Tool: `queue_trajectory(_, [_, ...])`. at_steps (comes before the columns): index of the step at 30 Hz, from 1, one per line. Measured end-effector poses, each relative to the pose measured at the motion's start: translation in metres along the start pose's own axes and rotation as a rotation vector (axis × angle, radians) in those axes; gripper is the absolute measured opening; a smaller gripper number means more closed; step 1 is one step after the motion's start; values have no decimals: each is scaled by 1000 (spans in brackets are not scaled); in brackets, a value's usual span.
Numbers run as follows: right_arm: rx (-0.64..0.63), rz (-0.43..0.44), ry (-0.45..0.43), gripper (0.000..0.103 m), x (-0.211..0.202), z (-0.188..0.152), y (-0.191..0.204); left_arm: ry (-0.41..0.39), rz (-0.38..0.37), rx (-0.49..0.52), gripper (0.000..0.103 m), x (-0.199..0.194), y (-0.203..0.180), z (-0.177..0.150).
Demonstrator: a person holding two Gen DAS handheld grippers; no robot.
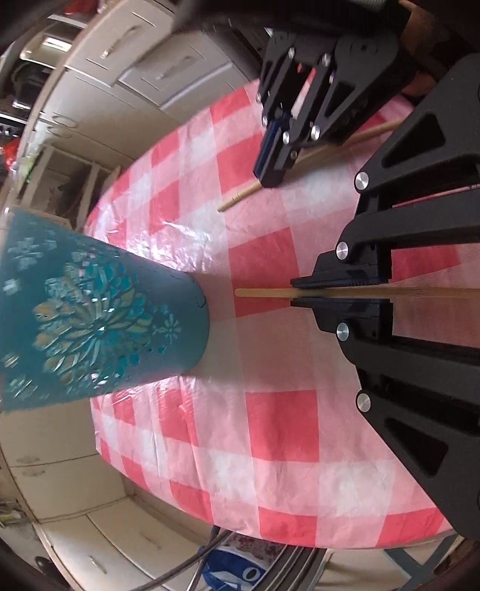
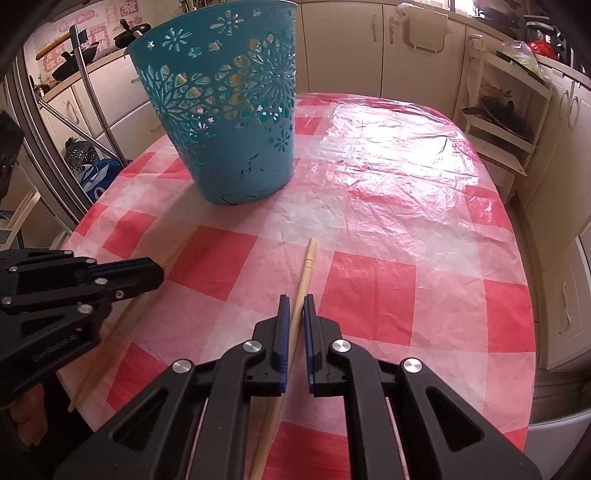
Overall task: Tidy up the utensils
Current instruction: 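Lift the chopstick over the teal bin and open the left gripper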
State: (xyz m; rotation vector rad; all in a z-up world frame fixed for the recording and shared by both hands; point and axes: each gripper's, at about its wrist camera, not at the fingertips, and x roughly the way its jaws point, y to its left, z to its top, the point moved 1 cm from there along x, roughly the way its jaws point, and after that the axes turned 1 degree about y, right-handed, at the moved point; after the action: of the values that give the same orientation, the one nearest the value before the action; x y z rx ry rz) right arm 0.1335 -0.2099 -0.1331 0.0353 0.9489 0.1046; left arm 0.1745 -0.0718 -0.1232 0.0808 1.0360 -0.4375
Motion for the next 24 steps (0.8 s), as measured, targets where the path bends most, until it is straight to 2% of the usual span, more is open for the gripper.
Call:
queue_trajectory(6, [-10,-17,-4,8,1,1,3,-109,-127,-51,4,-48,15,8])
queue_trajectory(10, [-15,-27,-5,8,1,1,4,-219,-202,-76,4,-87,18,25])
queue_trajectory(14, [-17,-29,-5,8,1,0,5,-367,-246,-91,4,-124,18,50])
queue_trajectory(19, [-1,-16,-4,8,0,1,4,-542,-229,-98,4,-155,17,85])
queue_trajectory(24, [12,-7,-5,8,1,3,1,-676,-179,-156,4,-149,19,121])
